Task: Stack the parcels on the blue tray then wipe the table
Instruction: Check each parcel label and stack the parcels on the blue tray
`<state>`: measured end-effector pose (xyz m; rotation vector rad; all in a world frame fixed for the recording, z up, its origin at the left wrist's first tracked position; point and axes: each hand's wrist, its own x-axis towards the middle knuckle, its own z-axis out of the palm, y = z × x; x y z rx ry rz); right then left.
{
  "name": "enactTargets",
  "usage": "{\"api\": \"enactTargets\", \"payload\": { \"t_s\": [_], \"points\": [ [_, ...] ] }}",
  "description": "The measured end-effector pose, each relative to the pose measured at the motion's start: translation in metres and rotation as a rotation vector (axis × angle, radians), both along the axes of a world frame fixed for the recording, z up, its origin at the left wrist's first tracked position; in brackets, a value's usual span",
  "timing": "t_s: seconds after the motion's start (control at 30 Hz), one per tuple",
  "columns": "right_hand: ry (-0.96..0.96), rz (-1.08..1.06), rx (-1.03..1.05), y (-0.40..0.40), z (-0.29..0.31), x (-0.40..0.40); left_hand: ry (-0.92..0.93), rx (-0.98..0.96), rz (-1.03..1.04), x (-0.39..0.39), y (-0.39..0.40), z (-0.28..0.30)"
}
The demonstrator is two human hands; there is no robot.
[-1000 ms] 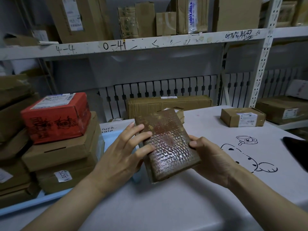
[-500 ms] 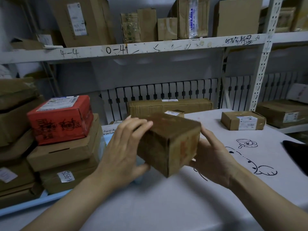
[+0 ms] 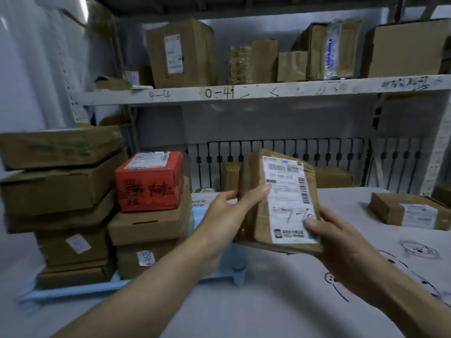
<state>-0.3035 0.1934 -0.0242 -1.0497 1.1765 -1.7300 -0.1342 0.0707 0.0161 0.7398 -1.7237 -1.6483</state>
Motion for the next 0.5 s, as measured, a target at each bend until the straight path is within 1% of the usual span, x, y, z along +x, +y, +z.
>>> {"api": "enactTargets", "payload": {
  "t_s": [0.07,0.13,0.2,0.27,0.37,0.5],
  "points": [
    [-0.077,-0.014,0.004,-0.005,0.011,0.006,0.088,0.077,-0.065,0.009,0.001,0.009],
    [-0.162,-0.072,0.013,-0.013,0.022,0.009,0.162,0.117,-0.07,0.016,-0.001,0.017],
    [-0.165,-0.089,0.033,-0.025,0.035,0.017,0.231,0.111,-0.043,0.023,-0.007,0.024],
    [-0.165,-0.074,0.035,-0.042,0.049,0.027,0.285,0.067,0.008,0.033,-0.013,0.033],
    [-0.174,-0.051,0.047,-0.074,0.071,0.046,0.305,-0.04,0.122,0.05,-0.023,0.045],
    [-0.101,0.026,0.072,-0.118,0.106,0.079,0.225,-0.233,0.336,0.076,-0.051,0.059]
  ]
}}
